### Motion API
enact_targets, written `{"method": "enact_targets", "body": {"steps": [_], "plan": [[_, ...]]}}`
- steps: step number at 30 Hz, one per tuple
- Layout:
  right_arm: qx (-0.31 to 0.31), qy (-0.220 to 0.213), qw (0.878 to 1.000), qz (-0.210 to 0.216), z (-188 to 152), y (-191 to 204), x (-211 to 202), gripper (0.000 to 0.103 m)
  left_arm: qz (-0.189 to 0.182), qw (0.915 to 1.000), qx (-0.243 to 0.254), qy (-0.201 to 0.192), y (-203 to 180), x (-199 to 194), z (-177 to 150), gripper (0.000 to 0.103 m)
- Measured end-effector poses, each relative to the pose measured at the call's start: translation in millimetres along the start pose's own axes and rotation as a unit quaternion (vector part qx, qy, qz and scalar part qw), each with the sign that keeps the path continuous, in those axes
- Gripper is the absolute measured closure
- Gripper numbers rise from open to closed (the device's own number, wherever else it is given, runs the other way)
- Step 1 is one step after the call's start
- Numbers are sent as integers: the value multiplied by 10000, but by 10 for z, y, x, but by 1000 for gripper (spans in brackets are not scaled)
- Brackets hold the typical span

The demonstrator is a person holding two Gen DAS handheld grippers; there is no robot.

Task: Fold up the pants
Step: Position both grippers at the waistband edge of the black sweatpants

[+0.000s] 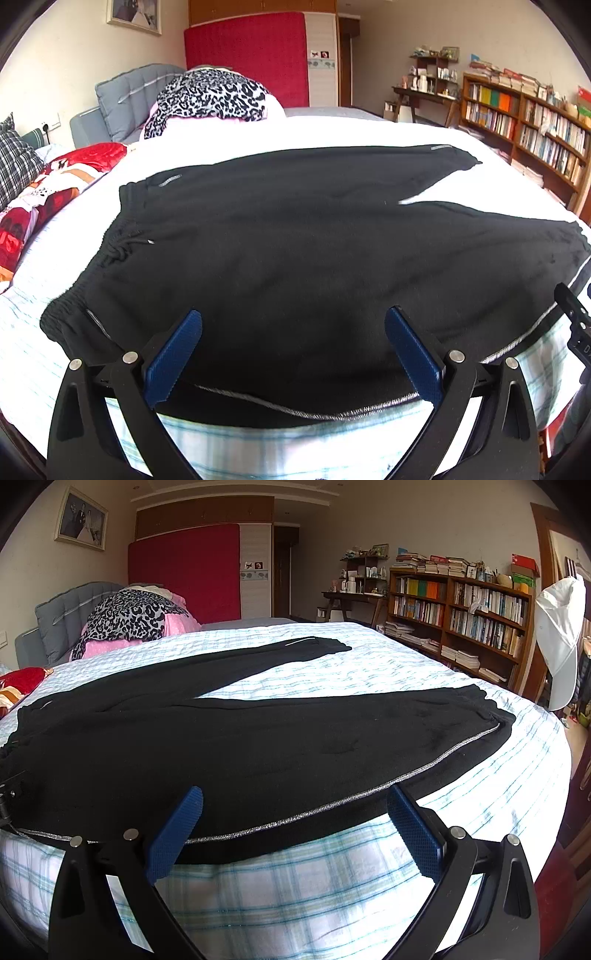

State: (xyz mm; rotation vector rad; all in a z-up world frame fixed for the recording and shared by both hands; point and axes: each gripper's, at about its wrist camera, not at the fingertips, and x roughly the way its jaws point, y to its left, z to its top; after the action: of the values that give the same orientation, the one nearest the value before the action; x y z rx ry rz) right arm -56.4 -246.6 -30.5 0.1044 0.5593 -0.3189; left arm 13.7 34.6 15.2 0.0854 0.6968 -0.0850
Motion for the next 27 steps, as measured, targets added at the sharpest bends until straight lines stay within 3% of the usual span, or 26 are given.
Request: {"method": "enact_targets", "body": {"steps": [4,14,27], "plan": [[64,3,10000,32,90,-19,24,3,131,9998,-41,-117,26,-34,90,5],[60,-19,10000,-31,147,-30,0,3,41,9999,69,-133,-74,-73,42,5],[422,-185,9981,-420,79,-430,-166,3,-51,9994,233,-267,-215,-233,4,5]]}}
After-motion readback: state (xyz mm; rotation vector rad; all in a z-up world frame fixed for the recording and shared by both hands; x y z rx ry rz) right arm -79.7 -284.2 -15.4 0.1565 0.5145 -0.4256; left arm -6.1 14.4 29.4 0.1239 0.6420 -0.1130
